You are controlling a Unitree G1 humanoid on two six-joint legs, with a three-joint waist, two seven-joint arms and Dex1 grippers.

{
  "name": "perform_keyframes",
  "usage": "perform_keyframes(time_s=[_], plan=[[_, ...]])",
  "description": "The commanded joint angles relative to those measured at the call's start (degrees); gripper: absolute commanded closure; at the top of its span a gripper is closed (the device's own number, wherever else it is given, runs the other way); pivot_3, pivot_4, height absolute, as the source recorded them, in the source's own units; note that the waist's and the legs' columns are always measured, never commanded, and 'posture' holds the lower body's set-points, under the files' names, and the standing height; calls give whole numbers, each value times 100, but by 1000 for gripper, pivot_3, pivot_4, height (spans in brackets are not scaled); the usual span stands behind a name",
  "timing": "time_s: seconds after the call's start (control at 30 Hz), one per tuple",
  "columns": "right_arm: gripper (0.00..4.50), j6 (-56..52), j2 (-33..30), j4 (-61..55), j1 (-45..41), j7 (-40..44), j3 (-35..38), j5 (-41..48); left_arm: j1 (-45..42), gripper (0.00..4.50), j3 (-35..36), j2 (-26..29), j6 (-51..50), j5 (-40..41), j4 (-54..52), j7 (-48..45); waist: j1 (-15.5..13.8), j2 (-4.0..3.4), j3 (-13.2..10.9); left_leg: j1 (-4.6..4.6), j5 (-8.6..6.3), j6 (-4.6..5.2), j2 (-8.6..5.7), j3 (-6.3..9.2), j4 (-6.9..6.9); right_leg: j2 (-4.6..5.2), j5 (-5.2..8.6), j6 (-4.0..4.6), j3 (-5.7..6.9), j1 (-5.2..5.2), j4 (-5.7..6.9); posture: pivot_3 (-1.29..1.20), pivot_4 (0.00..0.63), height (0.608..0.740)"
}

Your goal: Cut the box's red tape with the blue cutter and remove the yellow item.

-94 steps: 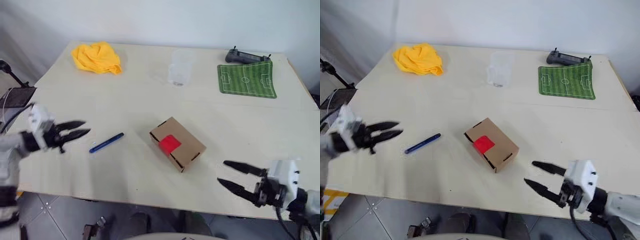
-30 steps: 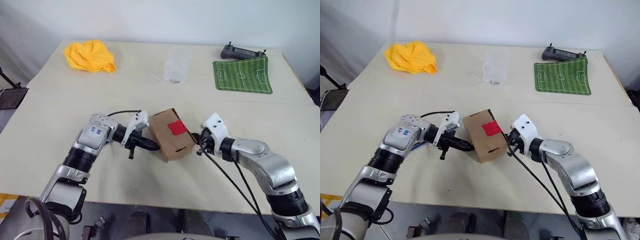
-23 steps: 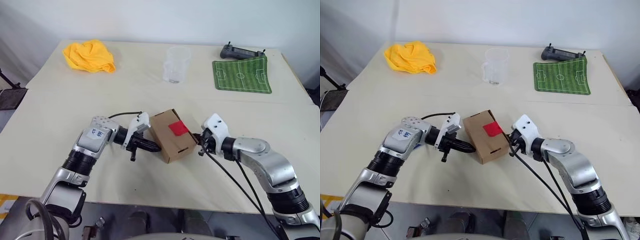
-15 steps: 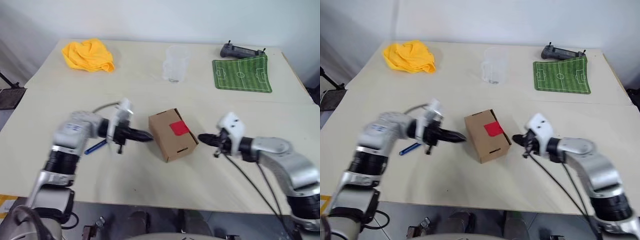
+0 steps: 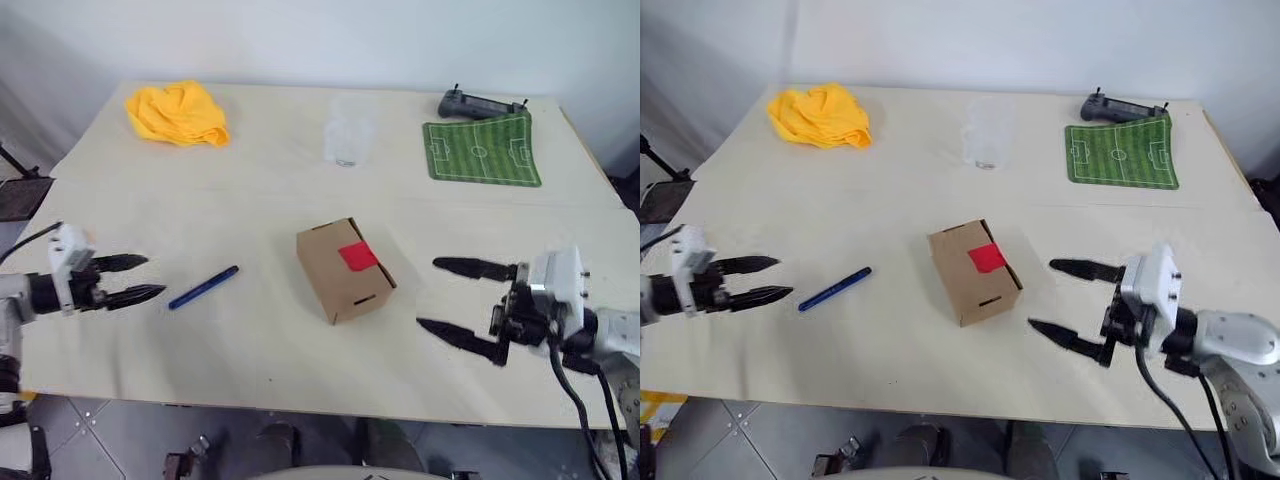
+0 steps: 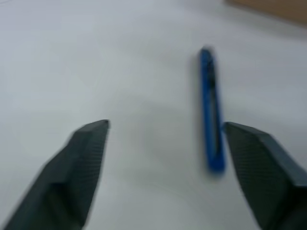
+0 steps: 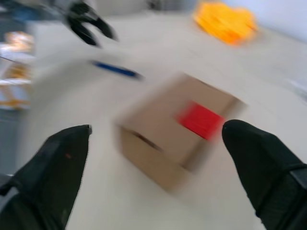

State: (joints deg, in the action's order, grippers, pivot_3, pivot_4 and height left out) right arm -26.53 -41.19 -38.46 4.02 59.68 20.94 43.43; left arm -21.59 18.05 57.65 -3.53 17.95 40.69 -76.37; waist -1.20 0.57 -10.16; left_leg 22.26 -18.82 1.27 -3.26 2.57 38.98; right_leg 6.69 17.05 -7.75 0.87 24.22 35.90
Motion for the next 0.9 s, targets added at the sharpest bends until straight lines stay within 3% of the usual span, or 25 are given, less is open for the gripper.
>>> perform_keyframes(time_s=[0.03,0.23,0.57,0.9], plan=[[0,217,96,-396,57,-54,121,421,261,30,468,207,196,259,16,-102,-13,0,0,-1,-1,1,0,-1,0,1,0,0,-3,0,1,0,150,740],[0,397,-2,-597,-230,-209,-70,463,965,30,698,384,306,264,-135,-259,1,0,0,-11,-11,2,7,1,1,10,0,2,-25,-13,-5,0,150,740],[0,500,-54,-344,-521,-318,-311,288,421,30,-170,-802,-27,196,-1727,505,-17,2,2,-16,-16,6,2,3,6,0,0,4,-19,-23,-3,0,150,740],[0,378,-188,-540,-286,-543,-416,286,351,30,-859,-1211,362,-495,-1437,1200,75,3,4,-19,-19,-1,13,-4,7,-6,1,5,11,-18,-2,0,150,740]])
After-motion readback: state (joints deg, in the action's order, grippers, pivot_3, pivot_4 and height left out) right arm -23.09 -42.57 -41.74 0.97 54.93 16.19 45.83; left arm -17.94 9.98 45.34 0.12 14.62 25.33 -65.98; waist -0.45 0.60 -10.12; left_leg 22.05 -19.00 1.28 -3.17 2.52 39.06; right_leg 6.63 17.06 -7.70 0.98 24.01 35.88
